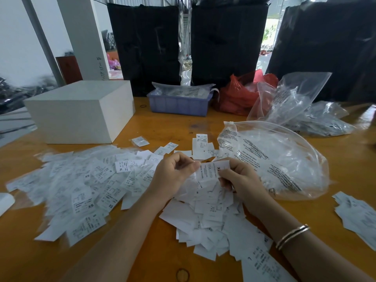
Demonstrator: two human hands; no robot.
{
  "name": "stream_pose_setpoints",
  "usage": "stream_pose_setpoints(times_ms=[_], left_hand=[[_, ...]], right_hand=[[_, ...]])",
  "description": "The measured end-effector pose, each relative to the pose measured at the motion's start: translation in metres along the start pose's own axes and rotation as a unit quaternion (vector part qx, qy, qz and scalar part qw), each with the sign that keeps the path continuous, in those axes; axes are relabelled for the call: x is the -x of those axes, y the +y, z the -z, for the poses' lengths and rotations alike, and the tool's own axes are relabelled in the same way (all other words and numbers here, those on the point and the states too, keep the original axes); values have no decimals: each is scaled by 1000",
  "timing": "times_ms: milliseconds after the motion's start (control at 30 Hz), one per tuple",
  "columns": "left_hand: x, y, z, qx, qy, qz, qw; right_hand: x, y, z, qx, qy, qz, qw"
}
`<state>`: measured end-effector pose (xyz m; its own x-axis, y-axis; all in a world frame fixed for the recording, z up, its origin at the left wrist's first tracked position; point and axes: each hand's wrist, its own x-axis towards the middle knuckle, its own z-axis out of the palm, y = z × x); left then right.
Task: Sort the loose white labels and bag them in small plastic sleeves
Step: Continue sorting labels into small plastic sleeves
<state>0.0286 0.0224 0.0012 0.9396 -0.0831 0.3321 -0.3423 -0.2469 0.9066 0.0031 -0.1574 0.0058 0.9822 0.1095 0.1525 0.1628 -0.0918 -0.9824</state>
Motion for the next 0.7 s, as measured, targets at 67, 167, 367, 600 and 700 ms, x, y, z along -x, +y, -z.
stream_pose_setpoints(times_ms=[67, 167, 367, 600, 700], left_hand=[[0, 1, 0, -9, -17, 7, 1000], [2, 4, -1, -25, -58, 5, 998], [3, 5, 4, 23, -57, 6, 998], [3, 4, 0, 3, -47, -9, 999], [4, 5, 0, -2, -51, -16, 999]], right_hand=[[0, 0, 1, 1, -11, 2, 1000], [1, 0, -2, 5, -47, 5, 999], [0, 1, -2, 40, -26, 27, 998], [-2, 4, -12, 235, -30, 86, 968], [0, 6, -19, 304, -68, 120, 943]])
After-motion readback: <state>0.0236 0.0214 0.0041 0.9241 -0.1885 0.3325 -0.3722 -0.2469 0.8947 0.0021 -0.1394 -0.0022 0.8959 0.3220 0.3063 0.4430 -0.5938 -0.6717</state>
